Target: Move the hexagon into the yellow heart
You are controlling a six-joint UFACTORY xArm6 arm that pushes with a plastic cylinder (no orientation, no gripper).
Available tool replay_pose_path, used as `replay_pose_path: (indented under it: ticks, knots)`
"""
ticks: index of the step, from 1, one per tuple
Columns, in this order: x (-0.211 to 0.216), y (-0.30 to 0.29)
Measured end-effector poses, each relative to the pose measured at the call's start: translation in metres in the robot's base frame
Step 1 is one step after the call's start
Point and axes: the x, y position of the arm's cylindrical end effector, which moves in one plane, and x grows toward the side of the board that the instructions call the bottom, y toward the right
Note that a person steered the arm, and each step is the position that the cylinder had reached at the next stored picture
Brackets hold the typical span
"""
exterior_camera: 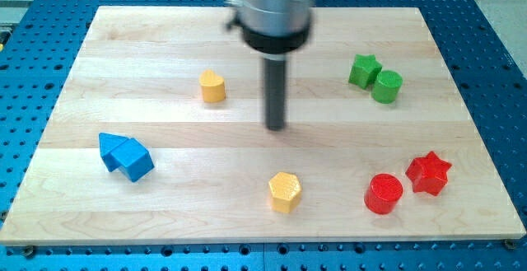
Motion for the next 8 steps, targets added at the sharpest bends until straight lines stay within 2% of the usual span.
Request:
replay_pose_path:
  ticks: [1, 2, 3, 6, 7, 8]
  knots:
    - [0.076, 0.035]
    - [0.112, 0.024]
    - [0.112, -0.013]
    - [0.111, -0.031]
    - [0.114, -0.067]
    - [0.053, -0.094]
